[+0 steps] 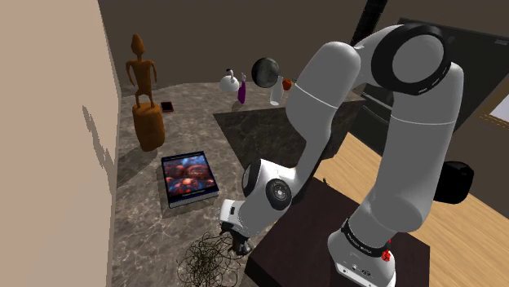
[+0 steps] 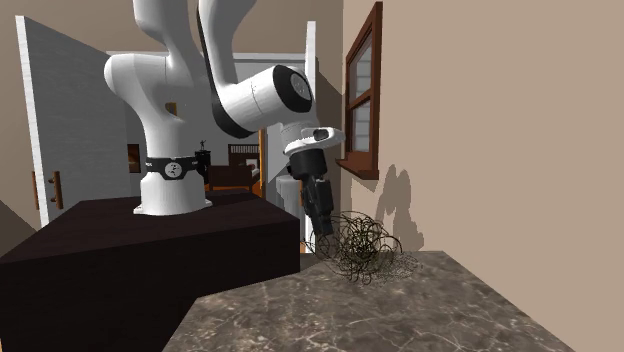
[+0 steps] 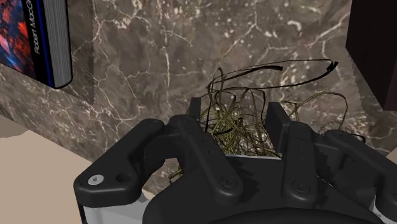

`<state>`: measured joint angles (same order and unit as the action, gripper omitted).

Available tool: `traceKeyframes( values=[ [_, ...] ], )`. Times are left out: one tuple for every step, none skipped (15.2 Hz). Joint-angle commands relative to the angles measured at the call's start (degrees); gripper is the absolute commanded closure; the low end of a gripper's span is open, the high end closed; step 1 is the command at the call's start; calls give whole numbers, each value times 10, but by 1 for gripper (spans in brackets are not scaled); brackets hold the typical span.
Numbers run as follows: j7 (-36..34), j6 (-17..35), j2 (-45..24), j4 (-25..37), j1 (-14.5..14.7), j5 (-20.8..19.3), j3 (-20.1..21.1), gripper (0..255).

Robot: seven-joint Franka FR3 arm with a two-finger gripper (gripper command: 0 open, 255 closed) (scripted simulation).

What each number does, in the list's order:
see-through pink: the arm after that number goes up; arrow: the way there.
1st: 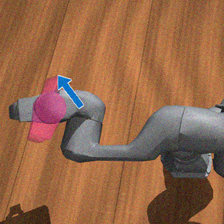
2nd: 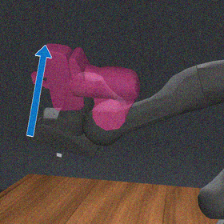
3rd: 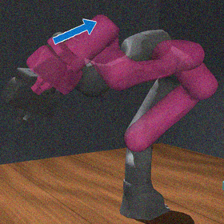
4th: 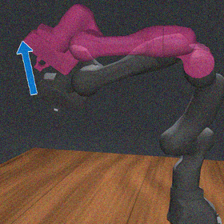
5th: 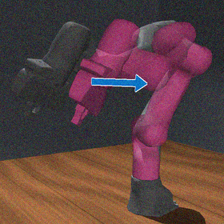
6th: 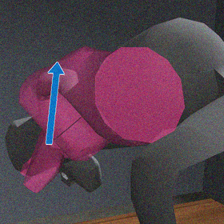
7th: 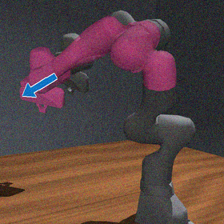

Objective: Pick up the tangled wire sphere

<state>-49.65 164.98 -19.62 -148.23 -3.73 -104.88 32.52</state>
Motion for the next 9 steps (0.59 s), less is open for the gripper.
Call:
traceKeyframes(
  values=[
    [23, 10, 18, -8, -1, 27, 1, 255],
    [38, 17, 30, -13, -2, 45, 2, 255],
    [55, 23, 43, -19, -3, 65, 3, 255],
    [74, 29, 56, -25, -4, 87, 4, 255],
    [94, 35, 68, -32, -6, 110, 6, 255],
    [116, 41, 82, -39, -7, 135, 8, 255],
    [139, 47, 95, -46, -10, 162, 11, 255],
    [164, 53, 109, -53, -12, 191, 15, 255],
    [192, 59, 123, -61, -15, 223, 19, 255]
  ],
)
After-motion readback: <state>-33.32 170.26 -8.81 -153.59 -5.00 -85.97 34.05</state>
